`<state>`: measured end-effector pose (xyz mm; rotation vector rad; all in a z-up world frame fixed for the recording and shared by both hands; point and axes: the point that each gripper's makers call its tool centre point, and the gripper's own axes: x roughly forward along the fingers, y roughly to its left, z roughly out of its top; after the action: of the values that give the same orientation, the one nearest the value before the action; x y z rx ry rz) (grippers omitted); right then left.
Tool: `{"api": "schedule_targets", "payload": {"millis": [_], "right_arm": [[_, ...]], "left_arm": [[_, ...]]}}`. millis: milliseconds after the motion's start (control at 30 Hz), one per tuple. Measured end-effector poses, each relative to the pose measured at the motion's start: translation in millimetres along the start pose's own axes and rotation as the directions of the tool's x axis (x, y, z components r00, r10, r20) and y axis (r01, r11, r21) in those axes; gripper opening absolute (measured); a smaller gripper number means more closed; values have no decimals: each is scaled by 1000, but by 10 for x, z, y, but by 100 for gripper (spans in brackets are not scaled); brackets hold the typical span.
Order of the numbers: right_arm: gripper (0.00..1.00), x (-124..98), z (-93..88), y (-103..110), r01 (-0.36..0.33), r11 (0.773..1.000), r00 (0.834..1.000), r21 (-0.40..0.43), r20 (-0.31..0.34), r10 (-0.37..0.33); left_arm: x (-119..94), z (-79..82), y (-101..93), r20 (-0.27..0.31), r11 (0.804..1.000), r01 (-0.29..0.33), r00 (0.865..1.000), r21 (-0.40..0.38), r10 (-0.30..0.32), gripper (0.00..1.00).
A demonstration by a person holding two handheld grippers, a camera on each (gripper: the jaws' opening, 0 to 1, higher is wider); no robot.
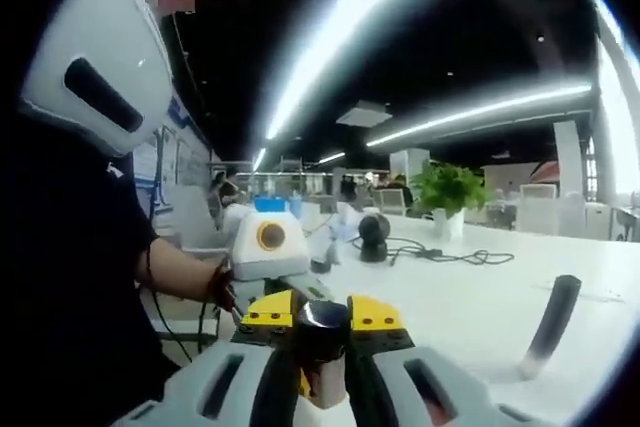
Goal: Pick up cosmetic bottle twist off cap place on table pick up cap screw tight cap place on table
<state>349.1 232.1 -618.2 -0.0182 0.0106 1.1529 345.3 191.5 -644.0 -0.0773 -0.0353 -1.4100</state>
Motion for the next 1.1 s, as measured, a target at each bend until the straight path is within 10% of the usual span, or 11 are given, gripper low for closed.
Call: {"api": "schedule_targets", "payload": {"millis": [433,900,1100], "right_arm": [[10,-46,91,173,-185,983,983,0,13,185],[11,-140,166,496,-443,897,897,17,3,443],[11,-153,120,520,-452,891,892,30,-1,452]], "left_arm": [[27,85,-199,9,991,127,992,-30,-127,7],[30,159,-509,23,958,277,961,-75,-276,8],[30,122,-542,15,955,285,958,-81,-285,8]]}}
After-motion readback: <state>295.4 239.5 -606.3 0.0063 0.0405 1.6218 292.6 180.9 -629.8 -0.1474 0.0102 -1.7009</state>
